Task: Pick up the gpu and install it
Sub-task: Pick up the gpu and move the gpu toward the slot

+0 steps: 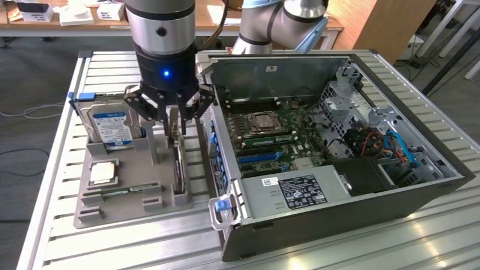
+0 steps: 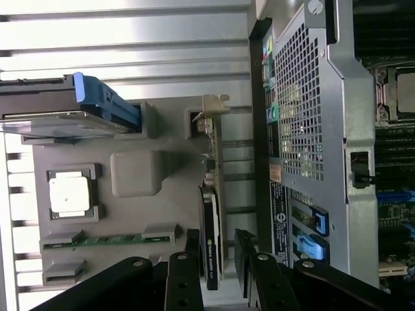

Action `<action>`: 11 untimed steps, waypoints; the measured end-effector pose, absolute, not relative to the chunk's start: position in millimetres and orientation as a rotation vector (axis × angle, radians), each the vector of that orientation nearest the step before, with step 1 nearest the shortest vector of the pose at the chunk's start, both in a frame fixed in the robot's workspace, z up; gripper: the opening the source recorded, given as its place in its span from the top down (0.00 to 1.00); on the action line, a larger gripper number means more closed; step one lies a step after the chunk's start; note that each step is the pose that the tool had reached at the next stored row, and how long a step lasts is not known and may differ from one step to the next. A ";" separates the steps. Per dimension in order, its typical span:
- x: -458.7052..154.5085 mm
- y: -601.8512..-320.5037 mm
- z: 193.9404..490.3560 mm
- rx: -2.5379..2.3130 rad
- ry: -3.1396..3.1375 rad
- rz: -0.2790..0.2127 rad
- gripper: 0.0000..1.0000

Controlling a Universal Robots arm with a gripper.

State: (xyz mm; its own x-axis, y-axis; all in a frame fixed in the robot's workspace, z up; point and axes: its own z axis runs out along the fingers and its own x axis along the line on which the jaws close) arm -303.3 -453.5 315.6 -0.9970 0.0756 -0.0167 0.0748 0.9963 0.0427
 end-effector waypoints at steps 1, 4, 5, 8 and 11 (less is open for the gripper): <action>-303.2 -453.5 313.8 0.118 3.120 0.066 0.64; -303.2 -453.5 308.3 0.117 3.120 0.066 0.64; -303.3 -453.5 306.5 0.117 3.120 0.066 0.64; -303.2 -453.5 301.0 0.117 3.120 0.066 0.64; -303.2 -453.5 295.5 0.117 3.120 0.066 0.64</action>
